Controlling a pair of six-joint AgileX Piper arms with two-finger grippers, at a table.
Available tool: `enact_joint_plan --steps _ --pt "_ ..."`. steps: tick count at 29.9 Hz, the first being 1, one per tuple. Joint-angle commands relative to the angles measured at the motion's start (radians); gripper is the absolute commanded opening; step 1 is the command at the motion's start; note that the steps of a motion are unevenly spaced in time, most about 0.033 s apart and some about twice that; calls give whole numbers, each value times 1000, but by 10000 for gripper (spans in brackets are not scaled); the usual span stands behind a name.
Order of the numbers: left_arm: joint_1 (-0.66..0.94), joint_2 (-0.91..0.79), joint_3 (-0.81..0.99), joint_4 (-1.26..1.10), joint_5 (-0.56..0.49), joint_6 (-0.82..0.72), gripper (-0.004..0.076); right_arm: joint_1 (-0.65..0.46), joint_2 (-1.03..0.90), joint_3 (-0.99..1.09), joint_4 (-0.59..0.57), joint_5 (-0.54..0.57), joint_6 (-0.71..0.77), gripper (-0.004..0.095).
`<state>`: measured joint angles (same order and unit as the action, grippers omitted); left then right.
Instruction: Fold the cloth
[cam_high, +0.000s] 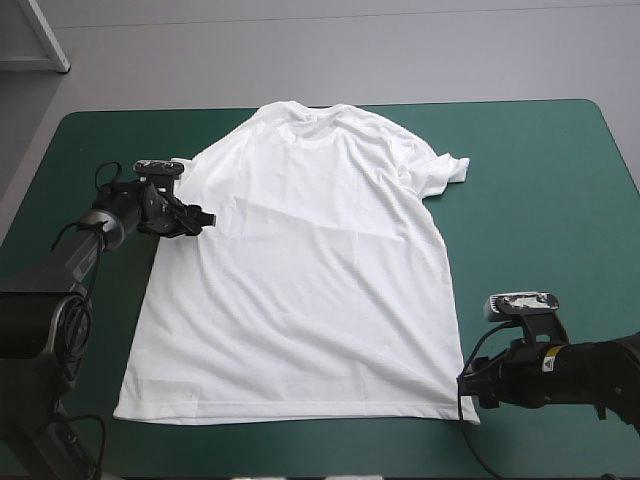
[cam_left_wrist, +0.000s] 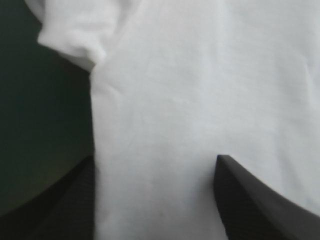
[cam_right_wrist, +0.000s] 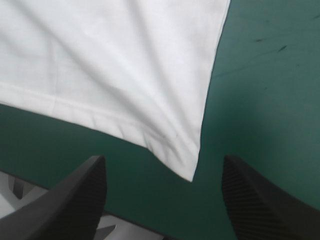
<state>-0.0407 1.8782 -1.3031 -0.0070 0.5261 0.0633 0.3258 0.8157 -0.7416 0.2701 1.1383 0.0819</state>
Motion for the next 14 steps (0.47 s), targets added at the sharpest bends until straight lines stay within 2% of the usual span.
enact_joint_plan --steps 1,5,8,14 --pt "1 -17 -26 -5 -36 -8 383 0 -1 -31 -27 -110 7 625" --pt "1 -6 -26 -5 -35 -8 200 0 62 -82 -76 -141 20 625" --pt "1 -6 -26 -5 -38 -8 27 0 133 -146 -99 -167 5 625" --pt "1 -6 -26 -5 -37 -4 21 -1 323 -312 -155 -250 -20 625"
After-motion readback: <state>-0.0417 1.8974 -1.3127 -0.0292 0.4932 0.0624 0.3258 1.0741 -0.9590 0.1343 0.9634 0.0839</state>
